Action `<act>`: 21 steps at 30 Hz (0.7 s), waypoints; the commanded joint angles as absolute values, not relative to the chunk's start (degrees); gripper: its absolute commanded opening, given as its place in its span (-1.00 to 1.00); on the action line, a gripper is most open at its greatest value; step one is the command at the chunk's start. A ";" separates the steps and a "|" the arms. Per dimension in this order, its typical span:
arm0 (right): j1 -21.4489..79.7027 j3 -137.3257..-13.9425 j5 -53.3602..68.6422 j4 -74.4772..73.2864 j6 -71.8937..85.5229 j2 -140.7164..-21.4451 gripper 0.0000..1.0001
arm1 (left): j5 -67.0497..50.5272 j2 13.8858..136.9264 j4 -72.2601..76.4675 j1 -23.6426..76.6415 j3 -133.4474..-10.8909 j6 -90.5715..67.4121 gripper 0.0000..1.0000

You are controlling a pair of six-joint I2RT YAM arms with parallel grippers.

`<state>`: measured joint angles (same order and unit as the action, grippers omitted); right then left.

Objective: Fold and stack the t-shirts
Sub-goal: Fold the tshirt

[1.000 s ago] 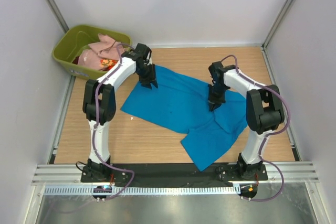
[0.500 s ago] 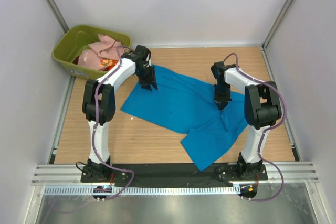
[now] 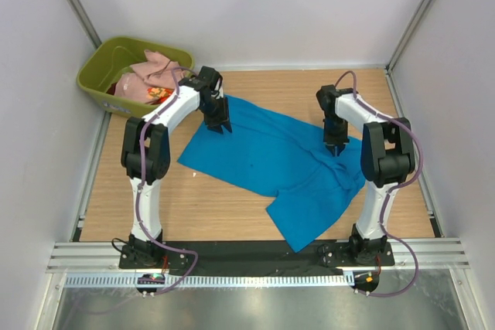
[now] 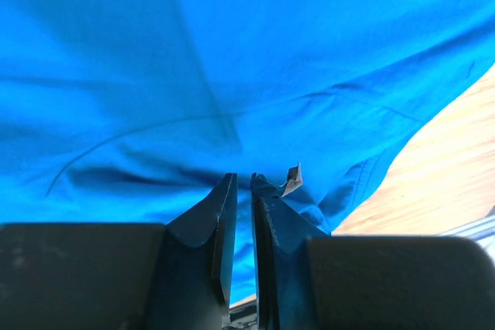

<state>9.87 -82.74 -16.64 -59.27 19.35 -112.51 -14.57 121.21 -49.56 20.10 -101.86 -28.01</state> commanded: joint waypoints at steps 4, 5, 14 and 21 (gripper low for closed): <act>15.37 -85.26 -15.04 -64.07 19.07 -104.86 -0.43 | -15.82 117.68 -49.31 19.86 -102.92 -26.72 -0.27; 16.08 -84.47 -14.25 -63.81 19.07 -104.51 -0.37 | -15.99 117.69 -49.13 19.86 -103.09 -26.81 -0.27; 19.42 -77.61 -17.39 -58.19 18.37 -106.26 -0.20 | -17.75 117.77 -49.04 19.86 -103.27 -27.95 -0.27; 19.42 -76.55 -22.05 -55.46 17.49 -108.63 -0.22 | -17.23 116.90 -49.31 19.86 -102.66 -27.60 -0.27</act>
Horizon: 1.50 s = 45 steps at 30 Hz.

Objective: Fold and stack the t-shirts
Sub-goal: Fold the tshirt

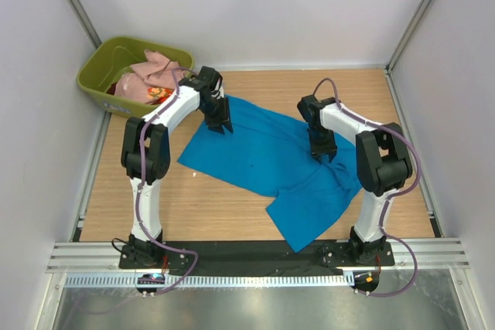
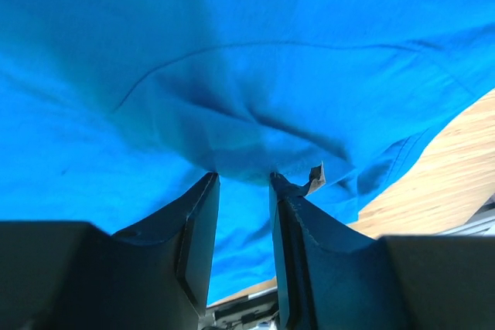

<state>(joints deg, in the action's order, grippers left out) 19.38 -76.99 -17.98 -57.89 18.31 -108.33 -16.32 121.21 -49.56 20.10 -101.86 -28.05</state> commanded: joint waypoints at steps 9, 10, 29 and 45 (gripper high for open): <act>19.34 -78.13 -27.24 -54.67 17.40 -111.62 -0.54 | -16.79 115.58 -48.87 19.86 -100.28 -27.33 -0.28; 19.34 -78.74 -28.55 -55.10 17.40 -111.71 -0.57 | -16.70 115.49 -48.78 19.86 -100.20 -27.42 -0.27; 15.74 -85.43 -4.75 -63.63 19.07 -111.88 -0.98 | -18.19 116.37 -48.34 19.86 -99.93 -27.51 -0.27; 12.82 -87.36 -18.98 -59.40 19.43 -110.84 -0.35 | -18.63 114.70 -48.25 19.86 -97.92 -26.90 -0.27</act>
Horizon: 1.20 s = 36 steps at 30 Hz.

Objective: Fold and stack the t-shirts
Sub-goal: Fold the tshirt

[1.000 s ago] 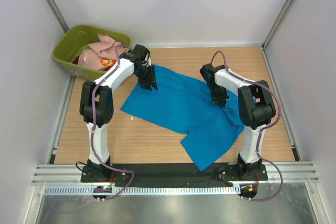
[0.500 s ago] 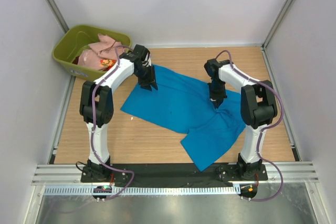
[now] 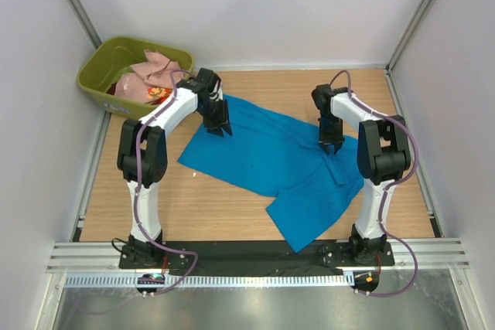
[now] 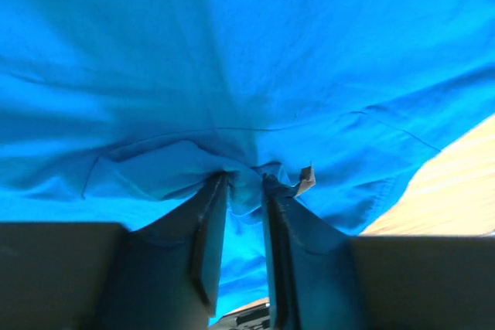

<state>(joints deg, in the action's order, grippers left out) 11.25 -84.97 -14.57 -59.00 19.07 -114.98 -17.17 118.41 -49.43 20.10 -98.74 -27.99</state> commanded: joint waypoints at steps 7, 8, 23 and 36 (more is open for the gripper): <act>16.87 -82.80 -22.94 -61.70 19.60 -104.60 -0.20 | -19.34 114.70 -48.08 19.86 -97.30 -26.89 -0.27; 16.79 -81.66 -22.68 -61.35 19.60 -104.15 -0.20 | -19.42 114.70 -47.99 19.86 -97.38 -26.89 -0.28; 18.72 -81.12 -16.96 -58.45 18.19 -109.51 -0.55 | -20.04 114.96 -48.78 19.86 -98.53 -26.37 -0.27; 18.90 -80.77 -17.41 -55.90 17.31 -112.32 -0.35 | -20.13 115.05 -48.69 19.86 -98.52 -26.10 -0.28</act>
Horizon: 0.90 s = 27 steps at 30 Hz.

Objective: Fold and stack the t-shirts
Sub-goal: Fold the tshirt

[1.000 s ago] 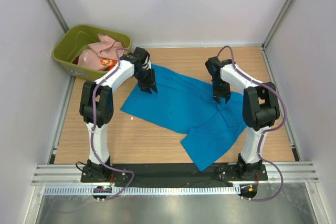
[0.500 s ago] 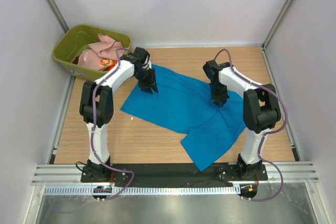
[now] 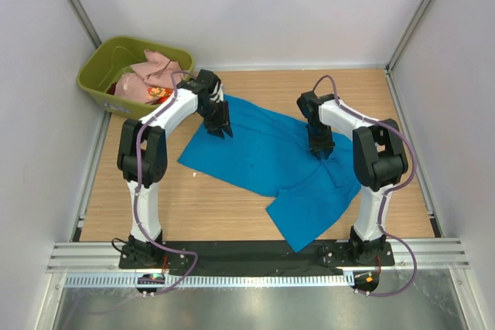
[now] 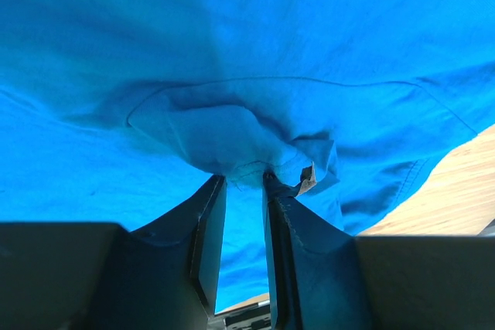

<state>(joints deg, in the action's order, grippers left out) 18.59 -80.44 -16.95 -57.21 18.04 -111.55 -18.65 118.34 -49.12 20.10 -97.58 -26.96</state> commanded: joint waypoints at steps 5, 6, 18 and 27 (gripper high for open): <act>18.90 -80.25 -17.84 -55.37 17.49 -113.47 -0.35 | -20.04 115.14 -48.69 19.86 -98.53 -26.02 -0.28; 18.90 -80.24 -18.10 -55.37 17.49 -113.64 -0.37 | -20.13 115.14 -48.78 19.86 -98.44 -25.93 -0.28; 19.25 -82.53 -17.50 -59.58 18.72 -111.19 -0.98 | -19.78 115.05 -48.95 19.86 -98.44 -25.75 -0.28; 20.83 -78.94 2.25 -64.61 20.21 -106.27 -0.98 | -19.86 115.14 -49.04 19.78 -98.35 -25.66 -0.28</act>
<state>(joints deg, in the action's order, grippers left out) 19.75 -81.01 -8.51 -62.72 18.81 -110.74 -18.65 118.34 -49.12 20.10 -97.58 -26.52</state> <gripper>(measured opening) 0.039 0.363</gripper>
